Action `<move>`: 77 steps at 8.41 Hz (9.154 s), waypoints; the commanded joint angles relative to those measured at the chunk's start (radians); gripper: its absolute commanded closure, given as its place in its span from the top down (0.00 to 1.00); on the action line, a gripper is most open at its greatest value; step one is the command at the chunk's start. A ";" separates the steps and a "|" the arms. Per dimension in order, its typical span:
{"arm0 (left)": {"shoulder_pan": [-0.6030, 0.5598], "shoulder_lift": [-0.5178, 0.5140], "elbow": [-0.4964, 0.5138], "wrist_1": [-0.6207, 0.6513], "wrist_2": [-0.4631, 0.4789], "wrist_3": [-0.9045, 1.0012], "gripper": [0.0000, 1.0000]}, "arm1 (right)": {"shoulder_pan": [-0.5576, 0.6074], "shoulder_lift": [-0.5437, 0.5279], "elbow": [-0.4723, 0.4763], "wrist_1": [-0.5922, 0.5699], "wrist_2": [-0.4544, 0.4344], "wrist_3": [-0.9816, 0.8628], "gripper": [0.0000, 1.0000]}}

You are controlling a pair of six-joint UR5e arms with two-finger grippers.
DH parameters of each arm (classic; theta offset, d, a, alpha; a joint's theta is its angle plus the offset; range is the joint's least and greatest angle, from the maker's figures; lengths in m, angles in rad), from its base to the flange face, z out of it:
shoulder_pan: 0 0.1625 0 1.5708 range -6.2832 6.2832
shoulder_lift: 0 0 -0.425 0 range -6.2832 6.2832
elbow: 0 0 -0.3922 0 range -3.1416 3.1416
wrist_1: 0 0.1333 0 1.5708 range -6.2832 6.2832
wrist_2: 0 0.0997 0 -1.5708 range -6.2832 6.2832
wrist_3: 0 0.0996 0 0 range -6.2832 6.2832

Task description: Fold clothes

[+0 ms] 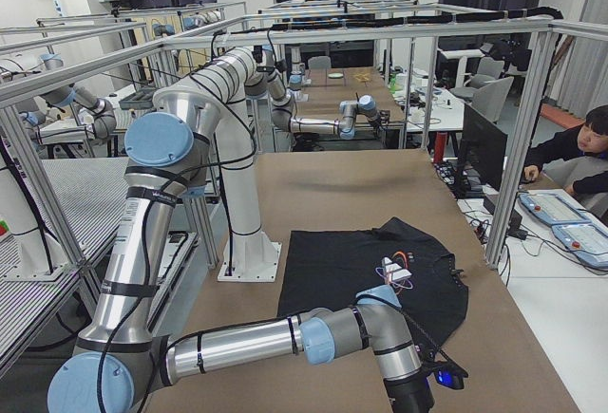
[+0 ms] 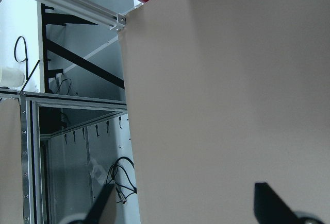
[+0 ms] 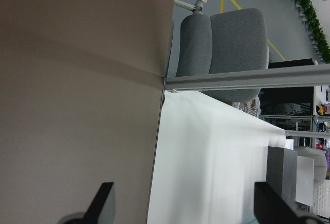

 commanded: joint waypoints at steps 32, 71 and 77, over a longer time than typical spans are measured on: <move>0.535 -0.464 0.406 -0.568 -0.474 -0.737 0.00 | -0.442 0.410 -0.394 0.386 0.461 0.677 0.85; 0.739 -0.897 0.351 -0.229 -0.174 -1.157 0.95 | -0.643 0.792 -0.442 0.266 0.305 1.016 0.94; 0.970 -0.399 -0.215 -0.230 0.030 -1.456 0.95 | -0.784 0.345 0.093 0.269 0.358 1.433 0.90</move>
